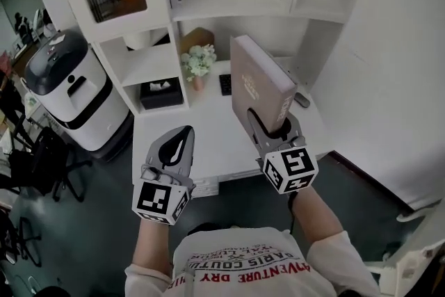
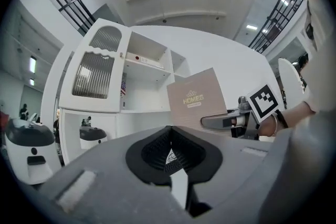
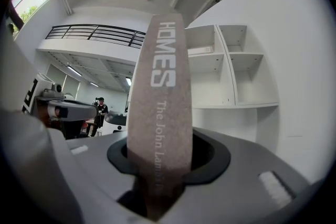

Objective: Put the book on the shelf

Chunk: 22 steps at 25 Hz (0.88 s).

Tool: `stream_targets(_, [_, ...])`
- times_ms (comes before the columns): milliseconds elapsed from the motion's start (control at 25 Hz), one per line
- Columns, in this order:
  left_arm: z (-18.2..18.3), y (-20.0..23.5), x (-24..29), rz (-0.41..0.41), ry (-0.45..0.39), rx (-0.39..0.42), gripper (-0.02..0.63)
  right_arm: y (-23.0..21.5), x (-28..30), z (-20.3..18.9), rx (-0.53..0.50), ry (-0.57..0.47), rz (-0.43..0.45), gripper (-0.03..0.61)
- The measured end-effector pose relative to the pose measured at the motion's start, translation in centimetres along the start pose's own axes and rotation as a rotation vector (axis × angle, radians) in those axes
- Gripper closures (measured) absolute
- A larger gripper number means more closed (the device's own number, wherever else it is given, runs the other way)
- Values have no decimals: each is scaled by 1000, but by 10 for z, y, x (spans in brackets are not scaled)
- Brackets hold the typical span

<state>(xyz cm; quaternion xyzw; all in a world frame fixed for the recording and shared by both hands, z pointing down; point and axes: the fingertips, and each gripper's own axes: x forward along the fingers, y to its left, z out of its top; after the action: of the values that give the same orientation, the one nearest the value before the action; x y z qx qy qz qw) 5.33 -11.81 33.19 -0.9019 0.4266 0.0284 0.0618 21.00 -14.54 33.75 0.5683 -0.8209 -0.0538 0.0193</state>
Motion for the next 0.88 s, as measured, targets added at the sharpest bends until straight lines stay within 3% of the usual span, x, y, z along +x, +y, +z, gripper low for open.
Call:
stream_targets(320, [20,44,20,86,-33,45,609,0,63,27,-25,7,35,405])
stream_targets(880, [34,102,75,42,-77,97,609,-25,167,146,-211,-163,-27,405])
